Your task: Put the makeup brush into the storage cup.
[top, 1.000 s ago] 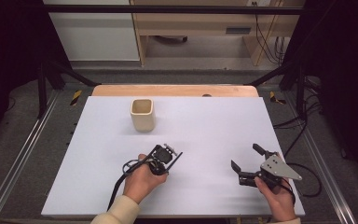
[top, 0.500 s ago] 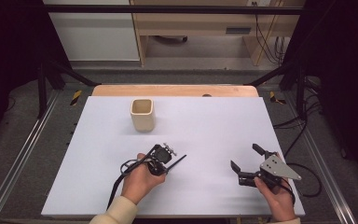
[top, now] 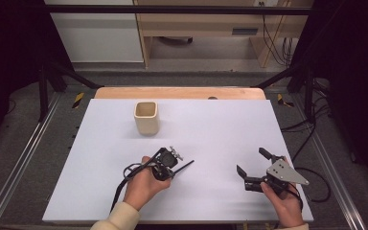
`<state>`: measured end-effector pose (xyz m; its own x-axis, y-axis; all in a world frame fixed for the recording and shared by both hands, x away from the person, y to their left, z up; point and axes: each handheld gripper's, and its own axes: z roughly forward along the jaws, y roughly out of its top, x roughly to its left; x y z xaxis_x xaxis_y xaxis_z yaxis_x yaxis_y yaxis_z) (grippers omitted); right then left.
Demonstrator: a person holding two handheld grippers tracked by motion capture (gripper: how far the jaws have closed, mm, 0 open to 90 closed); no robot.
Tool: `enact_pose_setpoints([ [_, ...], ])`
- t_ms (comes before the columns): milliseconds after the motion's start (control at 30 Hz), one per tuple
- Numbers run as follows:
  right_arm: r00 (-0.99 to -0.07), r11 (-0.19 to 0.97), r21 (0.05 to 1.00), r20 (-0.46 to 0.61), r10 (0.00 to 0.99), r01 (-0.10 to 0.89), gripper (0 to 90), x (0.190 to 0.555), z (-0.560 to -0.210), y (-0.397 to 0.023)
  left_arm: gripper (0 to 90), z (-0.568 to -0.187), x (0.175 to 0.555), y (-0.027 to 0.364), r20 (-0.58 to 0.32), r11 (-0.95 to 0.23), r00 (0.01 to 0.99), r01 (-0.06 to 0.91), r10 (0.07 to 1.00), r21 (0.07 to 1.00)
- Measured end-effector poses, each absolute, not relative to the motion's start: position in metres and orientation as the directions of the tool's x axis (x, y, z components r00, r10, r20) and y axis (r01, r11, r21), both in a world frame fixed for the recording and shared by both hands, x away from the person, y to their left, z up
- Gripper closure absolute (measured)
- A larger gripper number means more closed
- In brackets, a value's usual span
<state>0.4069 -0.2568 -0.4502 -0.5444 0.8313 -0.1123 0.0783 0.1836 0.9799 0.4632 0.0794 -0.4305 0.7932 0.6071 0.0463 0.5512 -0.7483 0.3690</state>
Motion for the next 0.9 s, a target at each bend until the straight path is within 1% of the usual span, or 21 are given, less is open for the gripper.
enact_pose_setpoints([
  [33, -0.544, 0.183, 0.980, -0.112, 0.831, 0.078, 2.7, 0.407, -0.450, -0.257, 83.3, -0.429, 0.463, 0.080, 0.050, -0.758, 0.801, 0.543, 0.597, 0.361],
  [233, -0.547, 0.188, 0.979, -0.117, 0.829, 0.076, 2.7, 0.407, -0.450, -0.256, 83.4, -0.424, 0.460, 0.080, 0.060, -0.766, 0.813, 0.518, 0.579, 0.382],
  [467, -0.556, 0.218, 0.973, -0.140, 0.819, 0.076, 2.6, 0.406, -0.451, -0.251, 83.4, -0.418, 0.459, 0.089, 0.047, -0.742, 0.808, 0.513, 0.587, 0.432],
  [667, -0.566, 0.239, 0.969, -0.159, 0.809, 0.068, 2.5, 0.405, -0.451, -0.246, 83.4, -0.408, 0.459, 0.102, 0.053, -0.728, 0.807, 0.498, 0.587, 0.471],
  [800, -0.581, 0.277, 0.959, -0.192, 0.791, 0.061, 2.3, 0.404, -0.451, -0.236, 83.4, -0.404, 0.459, 0.113, 0.053, -0.700, 0.801, 0.486, 0.596, 0.523],
  [900, -0.605, 0.339, 0.940, -0.244, 0.758, 0.046, 2.2, 0.404, -0.452, -0.224, 83.3, -0.402, 0.460, 0.123, 0.054, -0.687, 0.803, 0.471, 0.594, 0.554],
])
